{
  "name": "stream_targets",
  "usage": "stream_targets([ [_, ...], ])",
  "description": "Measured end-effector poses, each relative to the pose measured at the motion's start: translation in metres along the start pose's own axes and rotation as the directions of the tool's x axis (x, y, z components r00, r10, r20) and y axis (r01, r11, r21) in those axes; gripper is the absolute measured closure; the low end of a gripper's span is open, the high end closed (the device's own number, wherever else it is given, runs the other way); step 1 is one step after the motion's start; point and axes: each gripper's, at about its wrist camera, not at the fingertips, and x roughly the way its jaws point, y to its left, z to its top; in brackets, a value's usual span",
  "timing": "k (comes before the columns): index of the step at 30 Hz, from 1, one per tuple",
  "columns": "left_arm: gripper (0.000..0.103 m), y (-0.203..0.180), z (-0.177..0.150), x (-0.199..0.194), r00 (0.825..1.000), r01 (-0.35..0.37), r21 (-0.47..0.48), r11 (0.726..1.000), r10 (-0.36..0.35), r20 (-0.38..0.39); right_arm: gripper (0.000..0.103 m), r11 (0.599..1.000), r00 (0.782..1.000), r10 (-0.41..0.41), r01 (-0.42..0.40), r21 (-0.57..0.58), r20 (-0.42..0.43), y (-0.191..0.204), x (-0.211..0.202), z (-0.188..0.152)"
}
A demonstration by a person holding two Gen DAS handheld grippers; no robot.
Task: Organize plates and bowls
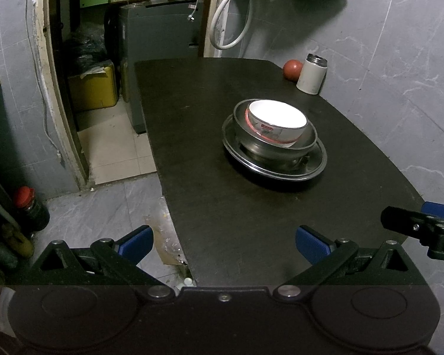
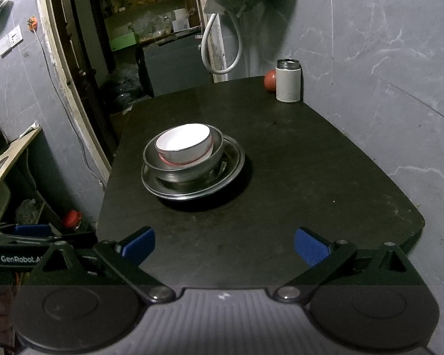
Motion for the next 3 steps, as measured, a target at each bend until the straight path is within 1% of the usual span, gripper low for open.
stream_targets([
  [3,0.001,-0.001,0.0002,0.0012,1.0,0.0,0.001,1.0,0.0,0.002,0.0,1.0,1.0,0.001,-0.001,0.002,-0.002,-0.0014,0.0009,0.0004],
])
